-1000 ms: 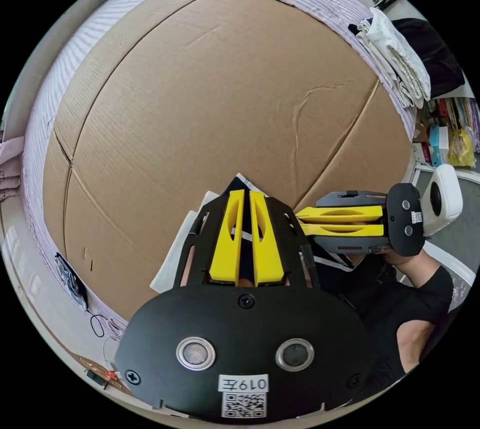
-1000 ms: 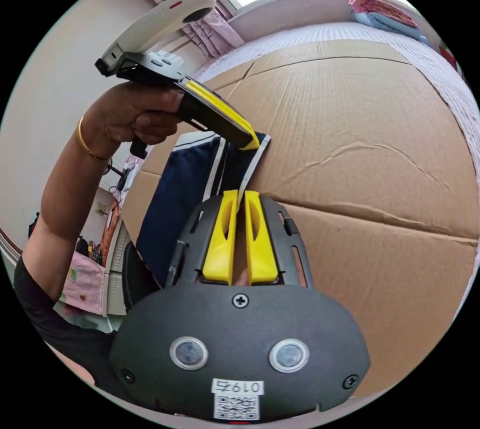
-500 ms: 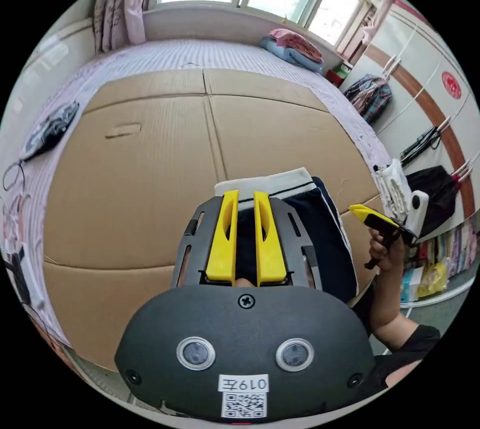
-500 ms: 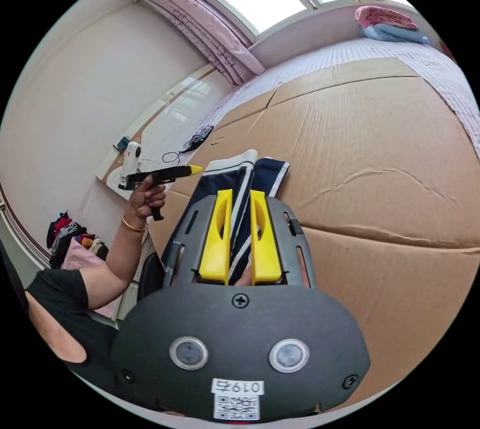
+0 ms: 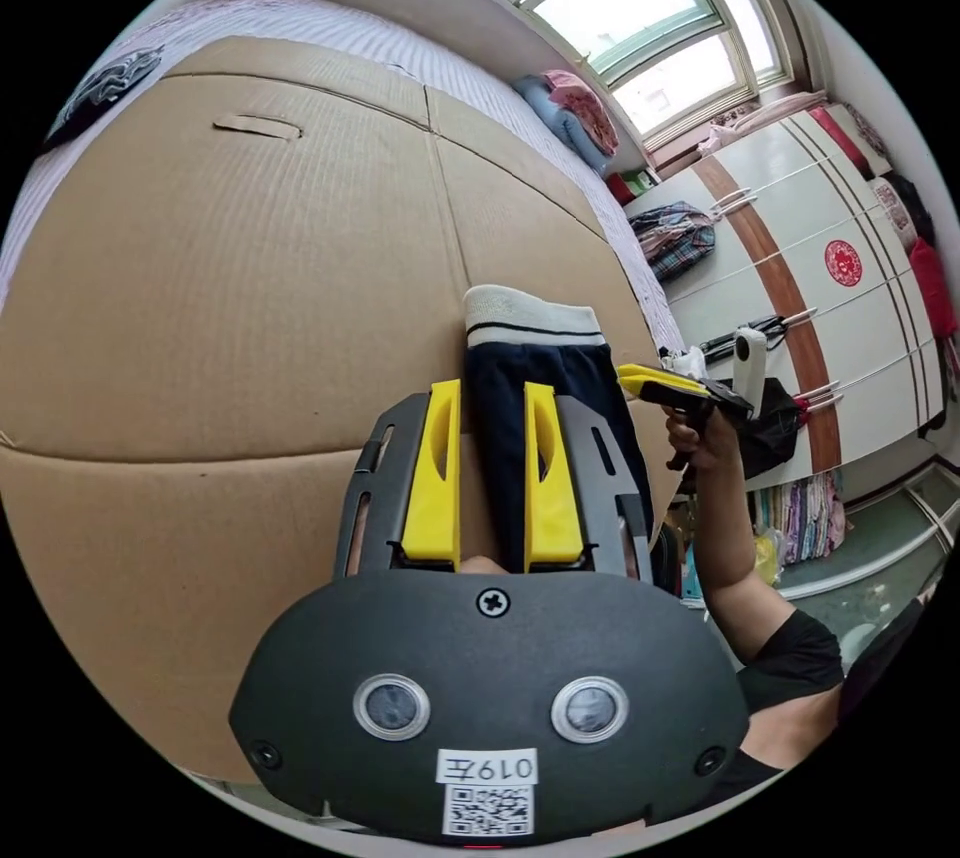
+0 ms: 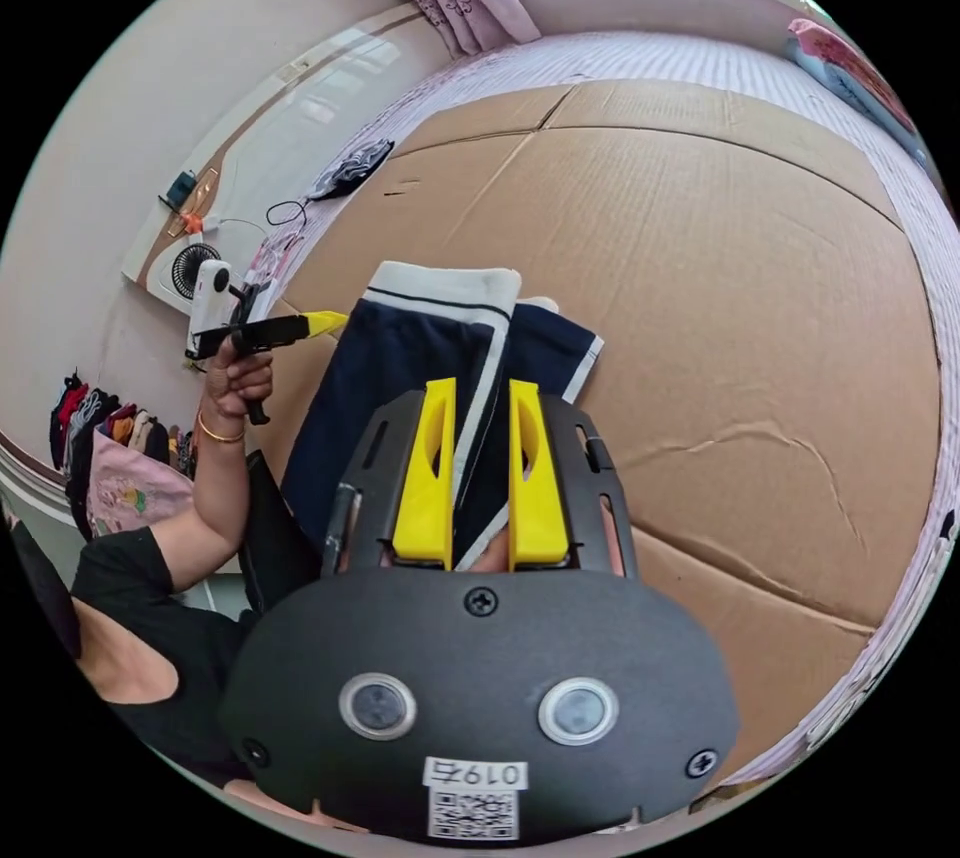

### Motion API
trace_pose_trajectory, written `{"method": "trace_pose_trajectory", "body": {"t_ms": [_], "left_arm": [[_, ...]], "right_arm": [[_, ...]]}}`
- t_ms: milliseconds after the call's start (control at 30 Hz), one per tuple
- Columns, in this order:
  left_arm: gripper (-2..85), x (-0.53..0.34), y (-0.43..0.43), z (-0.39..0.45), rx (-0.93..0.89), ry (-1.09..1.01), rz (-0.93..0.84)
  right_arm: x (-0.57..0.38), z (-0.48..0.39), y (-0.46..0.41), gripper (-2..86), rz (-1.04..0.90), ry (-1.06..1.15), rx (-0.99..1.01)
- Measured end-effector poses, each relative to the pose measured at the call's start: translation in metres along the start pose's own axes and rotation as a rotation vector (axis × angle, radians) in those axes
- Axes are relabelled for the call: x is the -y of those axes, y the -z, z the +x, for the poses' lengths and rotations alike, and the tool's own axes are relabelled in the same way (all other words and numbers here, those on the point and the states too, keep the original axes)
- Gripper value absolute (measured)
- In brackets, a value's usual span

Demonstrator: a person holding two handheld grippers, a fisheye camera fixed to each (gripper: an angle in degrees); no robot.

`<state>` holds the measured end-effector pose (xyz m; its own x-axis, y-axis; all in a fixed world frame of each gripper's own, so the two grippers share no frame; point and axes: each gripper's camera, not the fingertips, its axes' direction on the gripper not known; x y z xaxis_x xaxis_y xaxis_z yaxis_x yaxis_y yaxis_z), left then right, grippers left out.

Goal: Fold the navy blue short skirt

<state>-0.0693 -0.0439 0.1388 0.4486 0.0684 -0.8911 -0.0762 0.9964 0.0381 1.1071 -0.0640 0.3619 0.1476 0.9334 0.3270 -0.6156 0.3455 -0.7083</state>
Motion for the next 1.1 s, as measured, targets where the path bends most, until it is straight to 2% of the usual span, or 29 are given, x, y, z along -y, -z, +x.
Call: {"method": "trace_pose_trajectory", "body": {"t_ms": [133, 300, 633, 700, 733, 800, 867, 967, 1100], "left_arm": [[8.0, -0.012, -0.013, -0.034, -0.127, 0.05, -0.043], [6.5, -0.022, -0.025, -0.053, -0.152, 0.061, -0.051], [1.9, -0.045, -0.031, -0.071, -0.15, 0.062, -0.032], [1.5, -0.049, -0.029, -0.062, -0.104, 0.011, -0.029], [1.4, -0.05, -0.028, -0.059, -0.09, -0.006, -0.029], [1.3, -0.054, -0.025, -0.046, -0.027, -0.077, -0.033], [1.2, -0.058, -0.023, -0.034, 0.044, -0.146, -0.033], [1.3, -0.065, -0.023, -0.016, 0.136, -0.224, -0.032], [1.7, -0.07, -0.026, -0.004, 0.191, -0.264, -0.024]], "right_arm": [[0.012, 0.015, -0.023, 7.0, -0.02, -0.07, 0.033], [0.022, 0.025, -0.048, 4.9, -0.04, -0.094, 0.022], [0.003, 0.063, -0.101, 0.6, 0.031, -0.161, 0.172], [0.0, 0.055, -0.116, 1.5, 0.025, -0.126, 0.135], [-0.001, 0.037, -0.123, 3.0, 0.023, -0.051, 0.048], [-0.003, 0.002, -0.136, 4.9, 0.005, 0.093, -0.163], [-0.012, -0.039, -0.161, 7.4, -0.017, 0.294, -0.475], [-0.021, -0.055, -0.185, 7.7, -0.009, 0.369, -0.561], [-0.018, -0.033, -0.205, 8.7, -0.007, 0.295, -0.44]]}}
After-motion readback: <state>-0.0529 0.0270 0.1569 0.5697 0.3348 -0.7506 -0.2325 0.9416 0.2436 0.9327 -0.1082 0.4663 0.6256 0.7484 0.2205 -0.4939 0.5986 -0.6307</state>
